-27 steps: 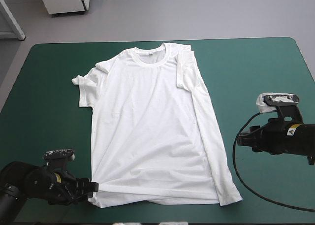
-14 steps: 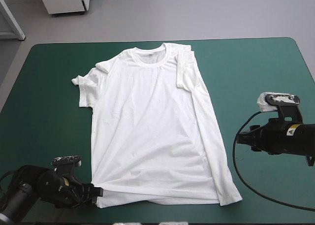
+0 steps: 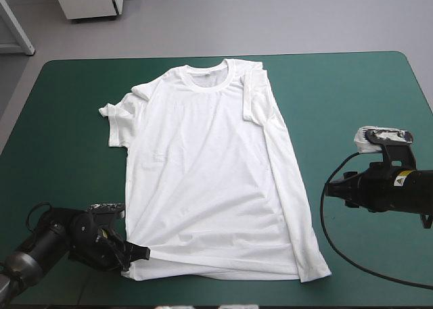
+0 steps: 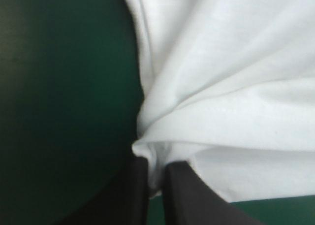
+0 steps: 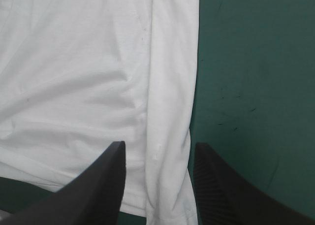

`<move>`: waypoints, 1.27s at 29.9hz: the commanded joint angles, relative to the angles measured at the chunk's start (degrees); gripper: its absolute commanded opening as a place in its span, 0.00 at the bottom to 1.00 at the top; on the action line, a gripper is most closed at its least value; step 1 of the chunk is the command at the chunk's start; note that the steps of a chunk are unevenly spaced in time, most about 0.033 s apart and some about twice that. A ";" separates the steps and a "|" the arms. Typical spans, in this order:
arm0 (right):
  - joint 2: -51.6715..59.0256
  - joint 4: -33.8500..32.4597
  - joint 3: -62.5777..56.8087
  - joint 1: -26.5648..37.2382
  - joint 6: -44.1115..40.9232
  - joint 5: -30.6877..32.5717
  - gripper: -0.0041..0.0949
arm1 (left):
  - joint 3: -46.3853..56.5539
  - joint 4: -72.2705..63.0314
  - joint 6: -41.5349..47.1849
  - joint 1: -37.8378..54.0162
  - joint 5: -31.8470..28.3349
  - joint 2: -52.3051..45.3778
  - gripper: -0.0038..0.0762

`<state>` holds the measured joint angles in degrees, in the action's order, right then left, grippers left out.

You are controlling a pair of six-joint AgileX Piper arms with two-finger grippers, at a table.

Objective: Fold the cloth

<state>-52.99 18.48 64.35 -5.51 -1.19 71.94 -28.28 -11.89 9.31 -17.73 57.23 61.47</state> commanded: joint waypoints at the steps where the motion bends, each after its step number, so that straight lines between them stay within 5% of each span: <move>1: -0.34 1.53 1.27 0.57 1.19 -0.30 0.46 | -0.09 -2.38 -1.56 -0.07 -3.71 0.94 0.04; 7: -0.08 -1.99 -3.74 -3.36 2.76 -0.30 0.46 | -0.09 -2.52 -1.56 -0.07 -2.11 0.75 0.04; 17: -0.30 -15.26 -16.12 -29.28 -12.91 -0.30 0.41 | -0.09 -3.18 -1.56 -0.07 -1.19 0.60 0.04; 20: -0.41 -14.45 -19.99 -33.84 -14.52 -0.88 0.47 | -0.09 -3.18 -1.56 -0.07 -1.22 0.46 0.04; 24: -0.30 -15.50 -25.52 -35.83 -21.95 -4.34 0.60 | -0.09 -3.18 -1.56 -0.07 -1.22 0.46 0.04; 32: -0.30 -16.07 -31.56 -35.83 -25.61 -13.53 0.60 | -0.09 -3.62 -1.92 -0.07 -1.10 0.46 0.04; 38: -3.60 -17.23 -34.30 -35.83 -27.74 -18.15 0.44 | -0.09 -3.62 -2.73 -0.07 -1.31 0.46 0.04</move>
<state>-54.92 1.71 29.95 -41.20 -28.50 56.62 -28.34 -12.61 6.91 -17.61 57.63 61.67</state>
